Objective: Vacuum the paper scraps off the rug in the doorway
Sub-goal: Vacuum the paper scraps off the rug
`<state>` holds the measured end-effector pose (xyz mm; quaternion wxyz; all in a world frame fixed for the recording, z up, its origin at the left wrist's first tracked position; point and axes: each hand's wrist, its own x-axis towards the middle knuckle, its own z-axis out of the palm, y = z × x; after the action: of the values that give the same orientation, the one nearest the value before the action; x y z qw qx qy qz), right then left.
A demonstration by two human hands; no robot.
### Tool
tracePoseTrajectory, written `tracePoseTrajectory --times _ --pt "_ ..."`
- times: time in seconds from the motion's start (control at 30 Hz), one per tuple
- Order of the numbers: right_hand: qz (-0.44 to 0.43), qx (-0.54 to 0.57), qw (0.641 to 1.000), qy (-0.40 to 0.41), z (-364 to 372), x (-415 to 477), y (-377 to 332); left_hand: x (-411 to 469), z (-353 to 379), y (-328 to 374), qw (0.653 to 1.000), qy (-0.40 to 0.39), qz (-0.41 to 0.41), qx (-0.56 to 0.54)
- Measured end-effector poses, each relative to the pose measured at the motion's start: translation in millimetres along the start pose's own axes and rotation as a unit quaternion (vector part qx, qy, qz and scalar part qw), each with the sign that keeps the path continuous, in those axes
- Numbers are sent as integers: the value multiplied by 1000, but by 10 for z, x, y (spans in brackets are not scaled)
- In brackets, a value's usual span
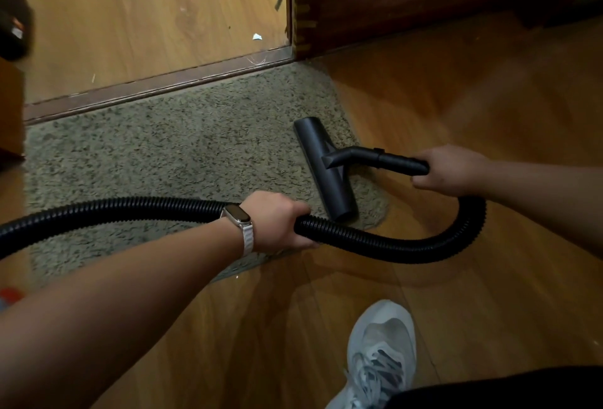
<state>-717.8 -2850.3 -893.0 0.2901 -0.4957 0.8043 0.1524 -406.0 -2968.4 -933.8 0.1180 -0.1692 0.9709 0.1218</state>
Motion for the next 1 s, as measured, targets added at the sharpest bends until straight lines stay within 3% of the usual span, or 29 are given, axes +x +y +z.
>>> tracePoseTrajectory --times 0.43,0.6,1.0 --pt "24 -16 1000 3 -37 -21 -60 -123 -55 -23 1000 6 14 -19" --pt "-46 -53 997 -8 -76 42 -636 -304 -63 -206 999 -24 34 -9" --pt "-207 -148 967 -8 -79 281 -2341 -1295 -97 -1135 998 -31 -42 26"
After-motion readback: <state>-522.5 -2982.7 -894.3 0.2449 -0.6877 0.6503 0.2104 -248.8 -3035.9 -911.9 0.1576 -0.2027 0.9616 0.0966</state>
